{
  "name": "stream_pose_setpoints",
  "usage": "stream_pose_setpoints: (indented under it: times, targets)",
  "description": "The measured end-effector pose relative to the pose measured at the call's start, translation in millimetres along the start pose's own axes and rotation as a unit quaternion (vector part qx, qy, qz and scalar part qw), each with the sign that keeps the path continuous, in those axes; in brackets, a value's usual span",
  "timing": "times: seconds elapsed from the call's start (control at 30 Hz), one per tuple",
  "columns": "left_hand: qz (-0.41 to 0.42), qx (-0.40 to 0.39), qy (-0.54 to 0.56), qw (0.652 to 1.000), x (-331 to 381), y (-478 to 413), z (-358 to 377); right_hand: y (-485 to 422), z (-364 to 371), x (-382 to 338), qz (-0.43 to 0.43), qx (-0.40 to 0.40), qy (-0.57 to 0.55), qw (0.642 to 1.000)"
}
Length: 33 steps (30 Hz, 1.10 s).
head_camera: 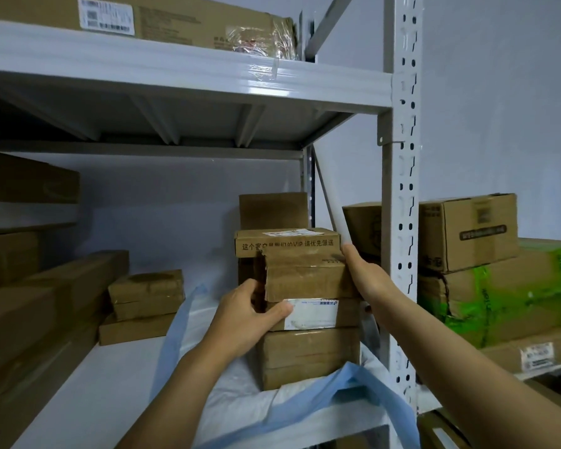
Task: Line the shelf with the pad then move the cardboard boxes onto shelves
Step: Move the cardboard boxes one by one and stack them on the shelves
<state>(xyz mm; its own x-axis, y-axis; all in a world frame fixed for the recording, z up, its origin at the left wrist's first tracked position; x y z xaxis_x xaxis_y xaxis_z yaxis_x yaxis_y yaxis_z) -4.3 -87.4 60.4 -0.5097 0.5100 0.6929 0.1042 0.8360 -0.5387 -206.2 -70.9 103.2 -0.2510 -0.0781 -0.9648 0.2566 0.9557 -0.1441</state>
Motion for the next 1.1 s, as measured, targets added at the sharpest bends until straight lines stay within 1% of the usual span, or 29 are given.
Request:
stream_pose_setpoints:
  times: [0.07,0.1,0.13,0.17,0.23,0.27,0.3,0.37,0.43,0.5,0.6,0.67,0.8,0.87,0.9,0.97,1.03,1.1]
  targets:
    - [-0.007,-0.017,0.008,1.000,-0.1,0.3,-2.6,-2.6,-1.7,0.7,-0.004,-0.001,0.009,1.000]
    - [-0.010,-0.020,0.034,0.999,-0.3,1.0,-5.4,-3.8,-2.5,0.8,-0.009,-0.003,0.008,1.000]
    - [-0.011,-0.003,0.070,0.997,0.4,0.6,-9.7,-4.9,-3.6,-0.5,-0.020,-0.004,0.001,1.000]
    - [-0.013,0.044,0.096,0.994,-0.2,-1.7,-15.2,-6.8,-4.6,-1.6,-0.035,-0.004,-0.016,0.999]
    - [-0.027,0.176,0.089,0.980,-4.1,-12.7,-26.0,-7.6,-5.1,-7.4,-0.060,-0.004,-0.058,0.996]
    - [-0.047,0.213,0.082,0.972,-3.1,-19.4,-28.8,-8.2,-5.0,-10.8,-0.067,-0.010,-0.078,0.995]
    - [-0.066,0.223,0.086,0.969,-2.2,-27.5,-29.3,-10.4,-4.3,-13.7,-0.068,-0.021,-0.101,0.992]
    - [-0.084,0.180,0.125,0.972,4.0,-41.5,-24.7,-14.7,-3.3,-16.6,-0.065,-0.056,-0.124,0.989]
    - [-0.092,0.135,0.165,0.973,4.1,-54.7,-18.3,-22.0,-1.7,-15.5,-0.078,-0.099,-0.123,0.984]
    - [-0.101,0.113,0.174,0.973,8.4,-60.9,-9.6,-25.8,2.4,-15.1,-0.078,-0.138,-0.130,0.979]
    - [-0.088,0.106,0.166,0.976,18.1,-64.7,-0.4,-39.7,3.2,-9.4,-0.091,-0.154,-0.126,0.976]
    - [-0.094,0.112,0.157,0.977,15.2,-70.4,1.7,-39.9,3.3,-9.1,-0.084,-0.161,-0.124,0.975]
    - [-0.110,0.122,0.137,0.977,5.7,-74.1,4.9,-35.6,3.2,-10.6,-0.100,-0.168,-0.115,0.974]
    - [-0.107,0.144,0.141,0.974,1.4,-73.8,4.7,-23.5,0.3,-21.0,-0.128,-0.132,-0.092,0.979]
    - [-0.103,0.167,0.143,0.970,-2.6,-70.7,-0.3,-16.2,0.4,-29.0,-0.157,-0.104,-0.069,0.980]
    - [-0.098,0.204,0.155,0.962,-5.6,-66.5,-11.7,-3.9,-1.8,-50.9,-0.265,-0.042,-0.010,0.963]
    - [-0.105,0.248,0.167,0.949,-17.2,-59.6,-31.4,13.0,15.8,-73.2,-0.339,-0.038,0.015,0.940]
    - [-0.132,0.300,0.204,0.923,-35.0,-54.6,-54.8,27.6,42.5,-88.6,-0.376,-0.076,-0.013,0.923]
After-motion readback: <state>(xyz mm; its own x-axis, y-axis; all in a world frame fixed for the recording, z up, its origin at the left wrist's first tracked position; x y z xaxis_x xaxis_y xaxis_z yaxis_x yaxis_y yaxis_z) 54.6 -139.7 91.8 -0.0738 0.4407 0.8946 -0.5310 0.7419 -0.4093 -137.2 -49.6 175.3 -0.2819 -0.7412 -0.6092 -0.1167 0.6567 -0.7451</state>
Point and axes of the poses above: each hand's wrist, its own y-axis away from the middle knuckle, its own z-axis out of the palm, x = y × z, the point moved 3 cm from there along -y, towards the middle knuckle
